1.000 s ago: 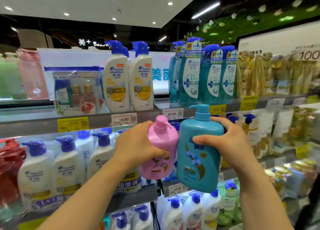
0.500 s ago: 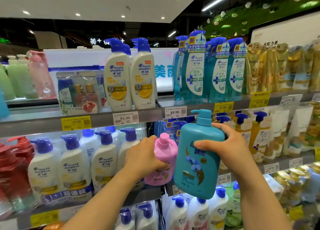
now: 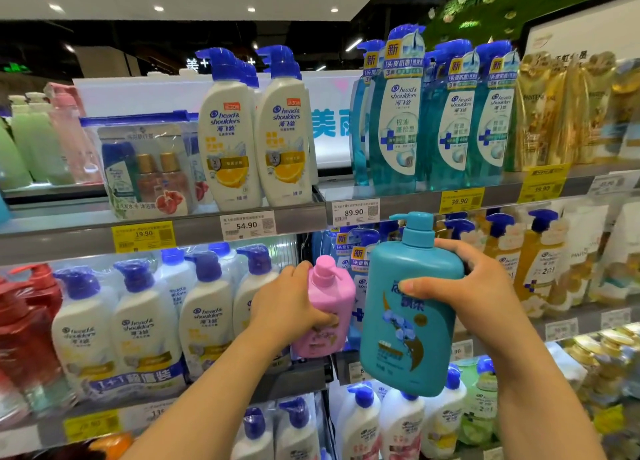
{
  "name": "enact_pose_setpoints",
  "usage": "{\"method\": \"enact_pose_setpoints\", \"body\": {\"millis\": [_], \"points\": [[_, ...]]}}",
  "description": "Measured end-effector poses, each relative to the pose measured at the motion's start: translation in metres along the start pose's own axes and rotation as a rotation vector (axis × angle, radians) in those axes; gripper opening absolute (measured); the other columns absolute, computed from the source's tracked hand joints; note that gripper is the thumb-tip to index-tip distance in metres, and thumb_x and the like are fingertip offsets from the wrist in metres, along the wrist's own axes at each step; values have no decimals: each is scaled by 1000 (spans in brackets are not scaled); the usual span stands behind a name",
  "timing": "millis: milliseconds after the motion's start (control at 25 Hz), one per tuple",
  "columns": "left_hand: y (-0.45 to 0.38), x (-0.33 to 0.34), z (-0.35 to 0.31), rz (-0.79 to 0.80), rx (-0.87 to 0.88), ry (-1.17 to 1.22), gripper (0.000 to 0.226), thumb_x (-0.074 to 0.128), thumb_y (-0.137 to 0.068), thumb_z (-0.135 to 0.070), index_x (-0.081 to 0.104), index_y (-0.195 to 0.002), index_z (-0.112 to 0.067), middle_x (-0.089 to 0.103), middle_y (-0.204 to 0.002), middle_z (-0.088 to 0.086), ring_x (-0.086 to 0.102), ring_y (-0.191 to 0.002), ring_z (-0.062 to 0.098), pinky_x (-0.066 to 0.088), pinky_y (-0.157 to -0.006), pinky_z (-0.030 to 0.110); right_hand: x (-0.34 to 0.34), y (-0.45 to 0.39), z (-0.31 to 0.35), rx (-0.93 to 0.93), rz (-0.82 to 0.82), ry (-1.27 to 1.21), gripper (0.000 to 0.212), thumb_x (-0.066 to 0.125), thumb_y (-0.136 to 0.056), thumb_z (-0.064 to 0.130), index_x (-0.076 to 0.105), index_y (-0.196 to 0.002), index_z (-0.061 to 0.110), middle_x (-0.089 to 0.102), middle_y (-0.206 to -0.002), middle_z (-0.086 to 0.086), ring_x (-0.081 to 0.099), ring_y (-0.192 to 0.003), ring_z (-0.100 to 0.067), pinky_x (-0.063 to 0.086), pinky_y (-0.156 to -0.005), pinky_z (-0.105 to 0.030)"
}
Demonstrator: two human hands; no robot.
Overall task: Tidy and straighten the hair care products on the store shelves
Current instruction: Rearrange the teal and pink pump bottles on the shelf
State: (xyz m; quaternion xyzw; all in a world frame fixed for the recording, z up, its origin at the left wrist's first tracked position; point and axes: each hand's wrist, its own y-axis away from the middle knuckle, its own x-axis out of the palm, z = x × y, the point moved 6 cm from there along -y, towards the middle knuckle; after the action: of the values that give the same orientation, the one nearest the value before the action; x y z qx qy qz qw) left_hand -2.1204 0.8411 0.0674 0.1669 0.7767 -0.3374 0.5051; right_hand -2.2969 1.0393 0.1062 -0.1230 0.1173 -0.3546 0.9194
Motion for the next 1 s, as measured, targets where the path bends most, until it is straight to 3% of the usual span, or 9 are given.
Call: {"method": "enact_pose_setpoints", "body": {"millis": [280,400,560,720,800,880,1000], "points": [[-6,18,2,68,24,-72,88,76,-52,-69,44,-126,-31,57,-115,-6,57,-95,16,52,-73,32,1,-13,-2,-8,28,-3,78,92,-34,47,68,-108,41,77,-97,9,77,-84,-17,63,-73,-47],[-9,22,7,76,-21,-79,90,76,-55,-70,46,-129,-29,57,-118,-5,58,-97,16,49,-72,29,2,-18,-1,-11,34,-25,80,92,-33,46,69,-109,38,77,-97,8,77,-83,-17,64,-73,-46],[-13,19,10,59,-75,-95,65,76,-67,-61,54,-115,-23,60,-114,-5,59,-88,12,45,-63,24,3,-22,1,-23,52,-33,81,91,-33,46,69,-111,36,77,-96,8,77,-82,-16,63,-68,-40],[-11,17,7,97,-39,-133,54,72,-81,-46,55,-123,-18,56,-131,1,61,-103,18,49,-74,30,14,-26,9,-45,98,-47,76,92,-35,42,69,-108,38,78,-94,9,77,-81,-16,61,-60,-30],[-5,5,4,78,-32,-128,29,66,-87,-40,62,-107,-19,64,-117,2,63,-91,18,53,-73,32,24,-28,18,-73,127,-53,75,92,-36,41,70,-107,37,78,-95,8,77,-81,-17,61,-59,-30],[3,-16,5,33,-25,-39,19,61,-91,-41,67,-94,-23,70,-96,-3,64,-79,14,52,-69,30,37,-30,33,-112,157,-63,73,92,-36,41,71,-107,37,78,-95,8,77,-81,-16,61,-60,-28],[25,-68,16,-120,-41,420,26,57,-91,-50,75,-98,-32,73,-84,-20,65,-68,-1,46,-61,16,67,-30,61,-180,221,-76,72,92,-37,40,72,-106,37,78,-95,8,77,-82,-14,60,-59,-25]]}}
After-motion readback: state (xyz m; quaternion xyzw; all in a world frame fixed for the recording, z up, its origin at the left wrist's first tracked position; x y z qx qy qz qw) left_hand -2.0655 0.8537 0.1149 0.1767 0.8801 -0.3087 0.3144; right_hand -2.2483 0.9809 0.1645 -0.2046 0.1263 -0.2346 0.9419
